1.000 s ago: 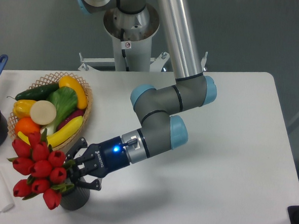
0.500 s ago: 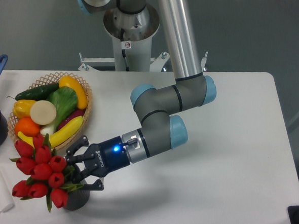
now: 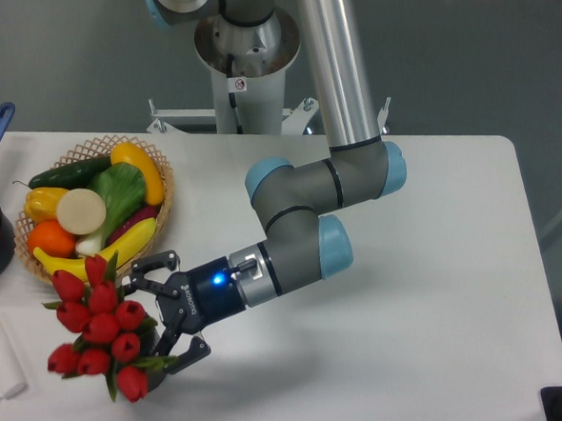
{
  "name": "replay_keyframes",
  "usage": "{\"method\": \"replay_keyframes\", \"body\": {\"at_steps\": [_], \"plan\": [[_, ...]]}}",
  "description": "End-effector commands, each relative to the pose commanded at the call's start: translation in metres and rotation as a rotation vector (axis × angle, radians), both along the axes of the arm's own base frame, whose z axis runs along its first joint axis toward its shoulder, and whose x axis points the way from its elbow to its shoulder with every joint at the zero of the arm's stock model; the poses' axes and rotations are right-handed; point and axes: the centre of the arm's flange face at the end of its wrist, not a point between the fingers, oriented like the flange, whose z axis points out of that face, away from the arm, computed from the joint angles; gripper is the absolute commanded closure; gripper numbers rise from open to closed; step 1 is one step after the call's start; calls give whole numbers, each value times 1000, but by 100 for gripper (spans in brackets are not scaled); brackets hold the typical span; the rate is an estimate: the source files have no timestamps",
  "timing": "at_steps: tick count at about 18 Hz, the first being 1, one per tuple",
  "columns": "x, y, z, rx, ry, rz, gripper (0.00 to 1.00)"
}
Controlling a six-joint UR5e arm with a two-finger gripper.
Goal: Insert the flowers into the vase
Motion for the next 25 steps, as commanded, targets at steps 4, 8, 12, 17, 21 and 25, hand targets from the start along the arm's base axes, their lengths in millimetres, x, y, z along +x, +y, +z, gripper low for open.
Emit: {"method": "replay_keyframes", "body": {"at_steps": [4,8,12,17,21,25], "plan": [[-1,-2,7,4,11,4,0],[-5,-17,19,-46,85,40,0],[-14,-29,54,-86,213,90,0],[-28,-70,117,-182,432,222,0],[-35,-106,154,-298,586,343,0],[-56,-146,188,-369,637,483,0]]}}
